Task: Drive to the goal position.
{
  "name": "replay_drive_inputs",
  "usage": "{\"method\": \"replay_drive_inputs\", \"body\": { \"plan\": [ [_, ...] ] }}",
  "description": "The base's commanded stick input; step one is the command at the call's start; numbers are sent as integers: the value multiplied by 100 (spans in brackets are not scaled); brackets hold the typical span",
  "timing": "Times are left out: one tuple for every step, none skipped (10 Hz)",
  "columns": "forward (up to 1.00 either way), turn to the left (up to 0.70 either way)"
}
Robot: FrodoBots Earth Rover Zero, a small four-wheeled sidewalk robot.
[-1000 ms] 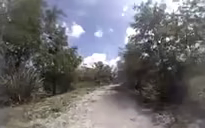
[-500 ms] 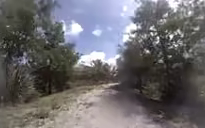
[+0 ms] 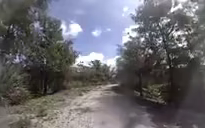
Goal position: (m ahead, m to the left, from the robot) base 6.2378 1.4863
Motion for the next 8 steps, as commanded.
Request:
{"method": "replay_drive_inputs", "body": {
  "plan": [
    [70, 0],
    [70, 0],
    [70, 0],
    [70, 0],
    [70, 0],
    [70, 0],
    [70, 0],
    [70, 0]
  ]
}}
